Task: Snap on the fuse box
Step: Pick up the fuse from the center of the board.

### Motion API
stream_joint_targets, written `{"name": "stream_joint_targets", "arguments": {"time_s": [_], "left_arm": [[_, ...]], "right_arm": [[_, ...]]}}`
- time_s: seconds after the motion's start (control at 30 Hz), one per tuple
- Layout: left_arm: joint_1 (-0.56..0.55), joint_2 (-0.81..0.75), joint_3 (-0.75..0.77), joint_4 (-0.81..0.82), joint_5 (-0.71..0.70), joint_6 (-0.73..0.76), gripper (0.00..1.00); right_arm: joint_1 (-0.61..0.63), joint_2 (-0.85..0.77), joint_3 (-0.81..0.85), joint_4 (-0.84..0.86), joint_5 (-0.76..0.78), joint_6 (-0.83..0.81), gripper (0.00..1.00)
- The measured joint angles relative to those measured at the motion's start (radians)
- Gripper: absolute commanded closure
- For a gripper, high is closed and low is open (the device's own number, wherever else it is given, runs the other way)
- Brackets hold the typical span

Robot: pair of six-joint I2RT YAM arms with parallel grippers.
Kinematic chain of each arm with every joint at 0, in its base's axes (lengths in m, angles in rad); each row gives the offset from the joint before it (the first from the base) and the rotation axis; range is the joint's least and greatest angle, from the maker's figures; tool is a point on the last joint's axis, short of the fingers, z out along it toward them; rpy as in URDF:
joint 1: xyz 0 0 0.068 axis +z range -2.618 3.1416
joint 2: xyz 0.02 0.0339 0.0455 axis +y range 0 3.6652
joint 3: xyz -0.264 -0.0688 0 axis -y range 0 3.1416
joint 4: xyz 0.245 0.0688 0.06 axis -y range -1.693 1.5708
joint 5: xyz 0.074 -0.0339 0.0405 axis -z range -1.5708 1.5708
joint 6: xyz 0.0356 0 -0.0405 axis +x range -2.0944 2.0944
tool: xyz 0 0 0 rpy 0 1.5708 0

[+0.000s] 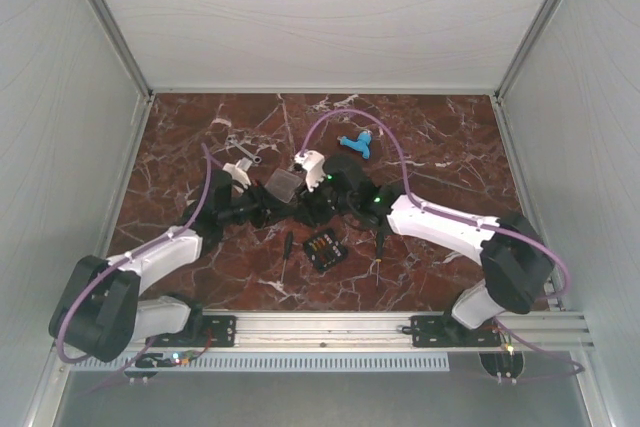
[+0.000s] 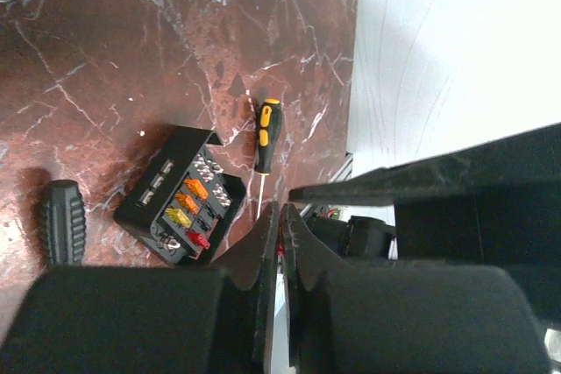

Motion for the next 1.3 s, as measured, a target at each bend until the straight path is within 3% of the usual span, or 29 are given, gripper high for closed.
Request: {"name": "stream_joint_targets", "arguments": {"time_s": [0.2, 0.4, 0.77, 1.1, 1.3], "left_arm": [[-0.002, -0.076, -0.031, 0.056, -0.022, -0.060, 1.00], [-0.010, -0.147, -0.062, 0.145, -0.054, -0.133, 1.00], [-0.073, -0.218, -0.106, 0.329, -0.133, -0.251, 1.00], [-0.101, -0.228, -0.151, 0.444, -0.178, -0.312, 1.00], [-0.111, -0.229, -0.170, 0.494, -0.196, -0.338, 1.00]], "right_arm": [[-0.077, -0.125, -0.098, 0.103, -0.084, 0.148, 0.58], [-0.151, -0.216, -0.230, 0.292, -0.181, 0.411, 0.58], [-0.191, -0.209, -0.357, 0.651, -0.280, 0.821, 0.63], [-0.204, -0.119, -0.392, 0.880, -0.344, 0.993, 0.81], [-0.208, -0.095, -0.396, 0.963, -0.369, 1.039, 0.99]]}}
